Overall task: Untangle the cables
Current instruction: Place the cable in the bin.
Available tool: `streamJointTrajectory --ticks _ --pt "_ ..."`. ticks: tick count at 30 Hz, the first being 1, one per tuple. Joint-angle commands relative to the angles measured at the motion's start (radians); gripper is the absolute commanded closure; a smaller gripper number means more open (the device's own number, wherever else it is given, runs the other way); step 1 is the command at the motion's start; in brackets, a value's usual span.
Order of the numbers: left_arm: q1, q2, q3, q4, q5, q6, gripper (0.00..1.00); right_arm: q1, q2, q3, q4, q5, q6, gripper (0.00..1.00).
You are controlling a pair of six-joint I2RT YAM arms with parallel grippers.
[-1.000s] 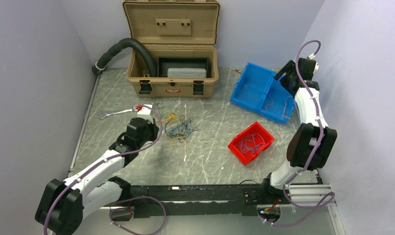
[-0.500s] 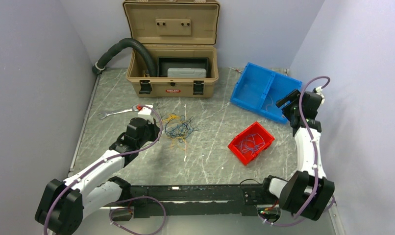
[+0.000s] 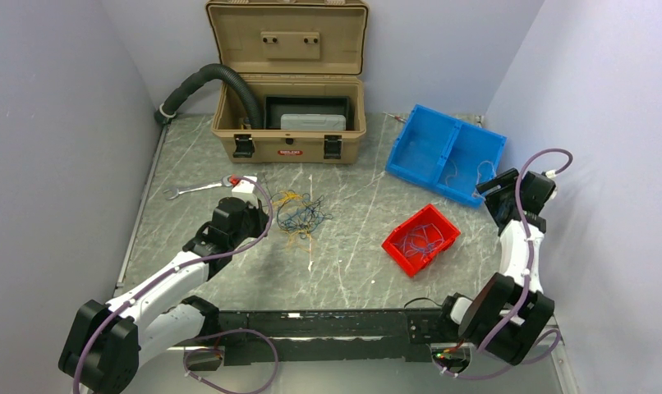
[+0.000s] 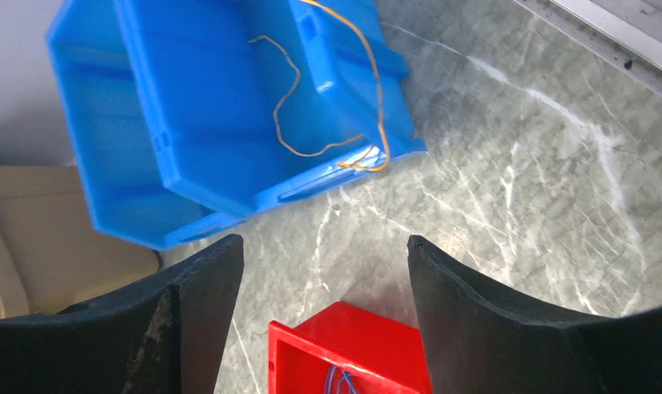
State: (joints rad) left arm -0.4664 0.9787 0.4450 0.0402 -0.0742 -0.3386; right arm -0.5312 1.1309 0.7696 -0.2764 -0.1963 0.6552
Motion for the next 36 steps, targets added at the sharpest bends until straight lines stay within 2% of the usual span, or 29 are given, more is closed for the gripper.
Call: streamJointTrajectory --ticks 1,6,11,16,22,29,32,36 --pt "-0.005 -0.015 0.015 0.024 0.022 -0.014 1.0 -0.015 0.079 0.073 -0.023 -0.012 -0.042 0.26" --pt "-0.005 -0.027 0.017 0.014 0.011 -0.012 1.0 -0.016 0.171 0.125 -0.034 0.02 -0.097 0.29" --pt "-0.006 -0.032 0.018 0.008 0.013 -0.014 1.0 -0.018 0.209 0.098 0.087 0.015 -0.053 0.33" --pt "-0.006 -0.023 0.023 0.004 0.018 -0.016 1.0 -0.015 0.286 0.094 0.201 -0.064 0.025 0.45" --pt "-0.005 -0.019 0.026 0.0 0.008 -0.011 1.0 0.002 0.311 0.118 0.161 -0.006 0.032 0.52" --pt "-0.005 -0.008 0.026 0.008 0.014 -0.01 1.0 0.001 0.273 0.117 0.132 0.039 0.014 1.0" --pt "-0.006 -0.005 0.027 0.008 0.013 -0.01 1.0 0.008 0.256 0.124 0.121 0.04 -0.003 1.0" --pt "-0.006 -0.004 0.025 0.012 0.015 -0.01 1.0 0.053 0.25 0.181 0.07 0.115 -0.038 1.0"
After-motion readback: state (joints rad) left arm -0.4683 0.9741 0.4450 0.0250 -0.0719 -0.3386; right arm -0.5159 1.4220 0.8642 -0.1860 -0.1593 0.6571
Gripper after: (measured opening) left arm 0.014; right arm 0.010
